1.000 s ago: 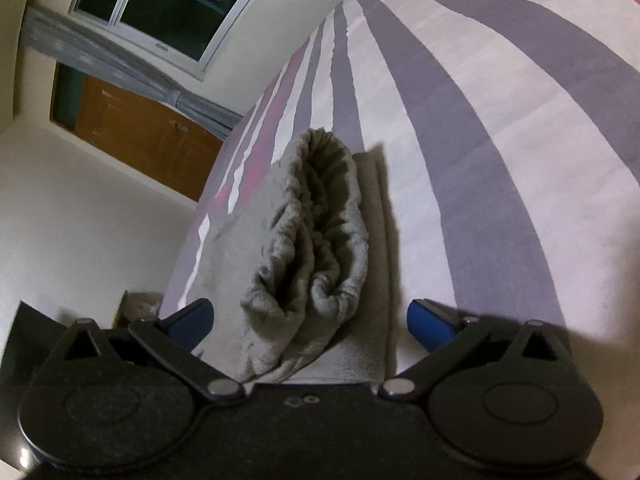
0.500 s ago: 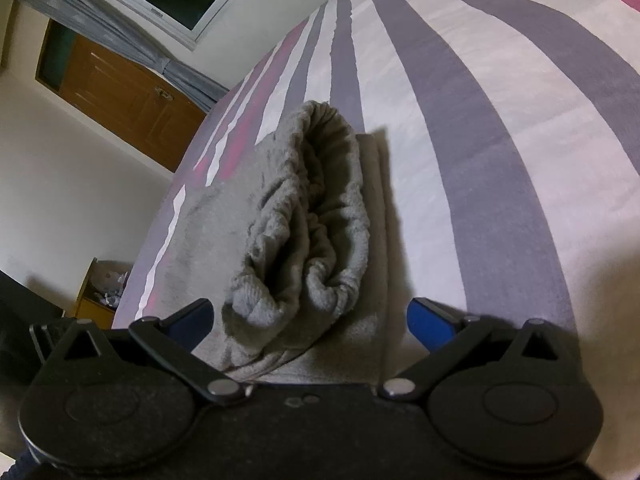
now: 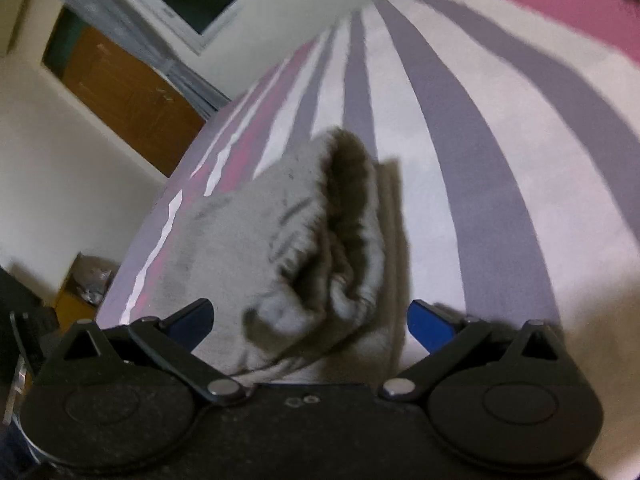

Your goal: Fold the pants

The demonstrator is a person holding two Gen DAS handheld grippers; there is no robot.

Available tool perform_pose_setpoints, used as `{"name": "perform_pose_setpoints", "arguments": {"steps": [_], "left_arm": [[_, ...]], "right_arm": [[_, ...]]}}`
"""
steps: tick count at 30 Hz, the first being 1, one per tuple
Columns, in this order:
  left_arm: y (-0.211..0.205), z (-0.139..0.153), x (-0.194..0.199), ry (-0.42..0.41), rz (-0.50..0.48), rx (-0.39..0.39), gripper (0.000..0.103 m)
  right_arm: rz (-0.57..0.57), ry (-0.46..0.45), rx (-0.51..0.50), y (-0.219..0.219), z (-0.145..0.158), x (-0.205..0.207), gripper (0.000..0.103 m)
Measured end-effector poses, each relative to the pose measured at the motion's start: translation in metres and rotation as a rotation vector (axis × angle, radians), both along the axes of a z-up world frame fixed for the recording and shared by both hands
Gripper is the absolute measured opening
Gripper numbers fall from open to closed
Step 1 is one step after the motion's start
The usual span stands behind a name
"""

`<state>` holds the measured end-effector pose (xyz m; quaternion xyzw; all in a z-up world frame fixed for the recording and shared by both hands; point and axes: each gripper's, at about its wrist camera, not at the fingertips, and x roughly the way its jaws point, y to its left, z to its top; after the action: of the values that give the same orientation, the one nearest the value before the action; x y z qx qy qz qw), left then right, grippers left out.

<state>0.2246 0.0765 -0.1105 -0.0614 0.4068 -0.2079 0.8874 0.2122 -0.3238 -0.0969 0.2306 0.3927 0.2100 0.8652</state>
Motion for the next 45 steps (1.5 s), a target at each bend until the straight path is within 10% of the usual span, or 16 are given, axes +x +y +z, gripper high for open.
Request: {"name": "perform_pose_setpoints", "arguments": {"steps": [3, 10, 14, 18, 22, 37, 45], "left_arm": [[0.002, -0.006, 0.005, 0.025, -0.008, -0.005, 0.089], [0.002, 0.009, 0.034, -0.055, 0.058, 0.029, 0.089], [-0.001, -0.003, 0.07, -0.006, 0.091, 0.035, 0.091], [-0.001, 0.005, 0.097, -0.051, 0.138, 0.032, 0.091], [-0.008, -0.011, 0.128, -0.004, 0.162, 0.11, 0.103], [-0.043, 0.022, 0.063, -0.058, 0.086, 0.24, 0.103], [0.0, 0.012, 0.035, 0.097, -0.018, -0.232, 0.103]], "right_arm": [[0.019, 0.078, -0.128, 0.015, -0.012, 0.013, 0.102], [-0.041, -0.103, -0.195, 0.022, 0.03, 0.029, 0.102], [0.012, 0.055, -0.354, 0.036, 0.006, 0.077, 0.102], [-0.032, -0.065, -0.344, 0.036, 0.027, 0.091, 0.102], [-0.015, 0.02, -0.422, 0.044, 0.008, 0.131, 0.102], [-0.021, -0.014, -0.199, 0.015, 0.027, 0.066, 0.102], [0.044, 0.046, 0.062, -0.018, 0.024, 0.051, 0.103]]}}
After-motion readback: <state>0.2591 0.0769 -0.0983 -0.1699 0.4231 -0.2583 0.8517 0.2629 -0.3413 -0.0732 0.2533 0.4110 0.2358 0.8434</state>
